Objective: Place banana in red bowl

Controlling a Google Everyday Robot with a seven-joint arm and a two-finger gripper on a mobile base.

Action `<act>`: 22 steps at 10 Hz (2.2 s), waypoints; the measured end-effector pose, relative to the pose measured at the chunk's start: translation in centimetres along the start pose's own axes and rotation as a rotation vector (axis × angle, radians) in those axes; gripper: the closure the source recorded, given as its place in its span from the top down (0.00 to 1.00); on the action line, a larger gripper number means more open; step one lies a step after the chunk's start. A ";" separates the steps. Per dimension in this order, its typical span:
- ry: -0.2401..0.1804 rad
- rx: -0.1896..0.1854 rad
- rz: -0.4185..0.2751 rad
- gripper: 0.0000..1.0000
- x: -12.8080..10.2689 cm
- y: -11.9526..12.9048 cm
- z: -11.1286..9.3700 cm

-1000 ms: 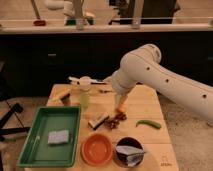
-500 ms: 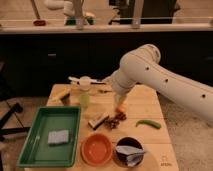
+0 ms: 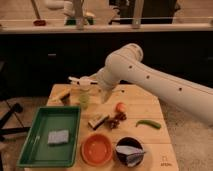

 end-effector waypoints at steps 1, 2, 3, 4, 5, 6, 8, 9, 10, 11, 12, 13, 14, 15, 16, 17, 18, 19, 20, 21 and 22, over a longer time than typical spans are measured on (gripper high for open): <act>-0.014 0.010 -0.016 0.80 -1.0 -1.0 0.9; -0.019 0.031 -0.027 0.80 -1.6 -2.1 2.1; -0.031 0.045 -0.028 0.80 -2.0 -2.8 3.1; -0.040 0.052 -0.030 0.80 -2.2 -3.4 4.1; -0.056 0.050 -0.040 0.80 -2.9 -4.3 5.6; -0.064 0.046 -0.049 0.80 -3.5 -5.1 6.7; -0.080 0.035 -0.066 0.80 -4.2 -6.8 8.8; -0.088 0.024 -0.075 0.80 -3.7 -7.5 9.6; -0.093 0.021 -0.080 0.80 -3.8 -7.8 9.8; -0.095 0.020 -0.081 0.80 -3.9 -7.8 9.9; -0.093 0.021 -0.077 0.80 -3.6 -7.7 9.8; -0.093 0.021 -0.077 0.80 -3.6 -7.7 9.8; -0.095 0.020 -0.079 0.80 -3.8 -7.8 9.9; -0.095 0.020 -0.080 0.80 -3.9 -7.8 9.9; -0.096 0.021 -0.080 0.80 -3.8 -7.8 9.9; -0.099 0.019 -0.082 0.80 -3.7 -7.8 9.9; -0.109 0.010 -0.092 0.80 -3.5 -8.1 10.6; -0.122 -0.006 -0.104 0.80 -3.7 -8.5 11.7; -0.128 -0.022 -0.113 0.80 -3.7 -8.6 12.4; -0.132 -0.037 -0.118 0.80 -3.5 -8.6 12.9; -0.137 -0.056 -0.126 0.80 -3.6 -8.8 13.6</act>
